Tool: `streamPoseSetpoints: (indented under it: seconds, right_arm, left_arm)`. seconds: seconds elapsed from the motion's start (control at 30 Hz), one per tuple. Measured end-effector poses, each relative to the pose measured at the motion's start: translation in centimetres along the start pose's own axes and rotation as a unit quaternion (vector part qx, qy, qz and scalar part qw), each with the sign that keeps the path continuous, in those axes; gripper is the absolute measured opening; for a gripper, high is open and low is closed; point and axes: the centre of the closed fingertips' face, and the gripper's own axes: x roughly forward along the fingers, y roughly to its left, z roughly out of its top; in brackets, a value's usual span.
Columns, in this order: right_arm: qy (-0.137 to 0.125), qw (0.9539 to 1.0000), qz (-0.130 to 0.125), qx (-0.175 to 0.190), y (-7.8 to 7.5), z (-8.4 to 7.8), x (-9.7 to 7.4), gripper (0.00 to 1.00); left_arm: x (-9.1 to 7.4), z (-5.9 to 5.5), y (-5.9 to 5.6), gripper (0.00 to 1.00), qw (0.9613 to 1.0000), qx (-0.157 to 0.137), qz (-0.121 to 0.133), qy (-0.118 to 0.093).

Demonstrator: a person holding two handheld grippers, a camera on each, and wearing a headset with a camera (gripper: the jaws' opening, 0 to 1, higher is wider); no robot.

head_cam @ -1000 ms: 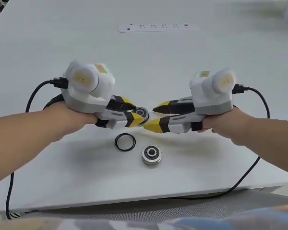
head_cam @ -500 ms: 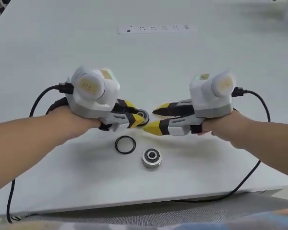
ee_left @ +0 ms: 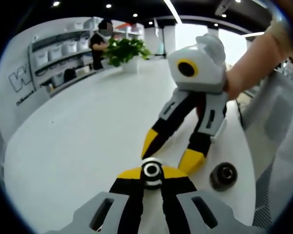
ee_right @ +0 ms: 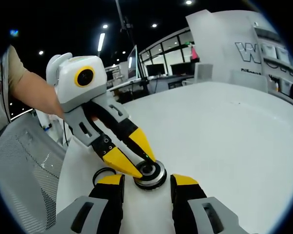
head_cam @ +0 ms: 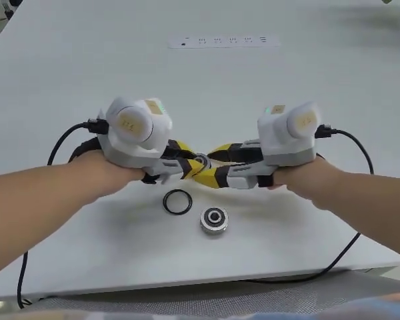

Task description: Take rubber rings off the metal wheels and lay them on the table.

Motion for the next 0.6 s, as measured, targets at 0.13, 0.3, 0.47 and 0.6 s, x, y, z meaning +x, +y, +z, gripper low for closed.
streamPoseSetpoints:
  seconds: [0.13,0.3,0.47,0.6]
  right_arm:
    - [0.001,1.0,-0.005,-0.003,-0.26,-0.22,0.18,0.34]
    - [0.002,0.9999,-0.01,-0.005,-0.54,-0.33,0.07,0.3]
    - [0.002,0.9999,-0.012,-0.009,-0.62,-0.39,-0.1,0.27]
    - [0.001,0.9999,-0.013,-0.011,-0.62,-0.42,-0.16,0.26]
  left_arm:
    - [0.11,-0.03,0.02,0.14,1.0,0.0,0.001,0.0]
    - [0.21,-0.05,0.0,0.14,1.0,0.0,0.002,0.0]
    - [0.28,-0.05,0.01,0.14,1.0,-0.001,0.002,0.001]
    - [0.34,-0.08,-0.01,0.13,1.0,-0.001,0.003,0.001]
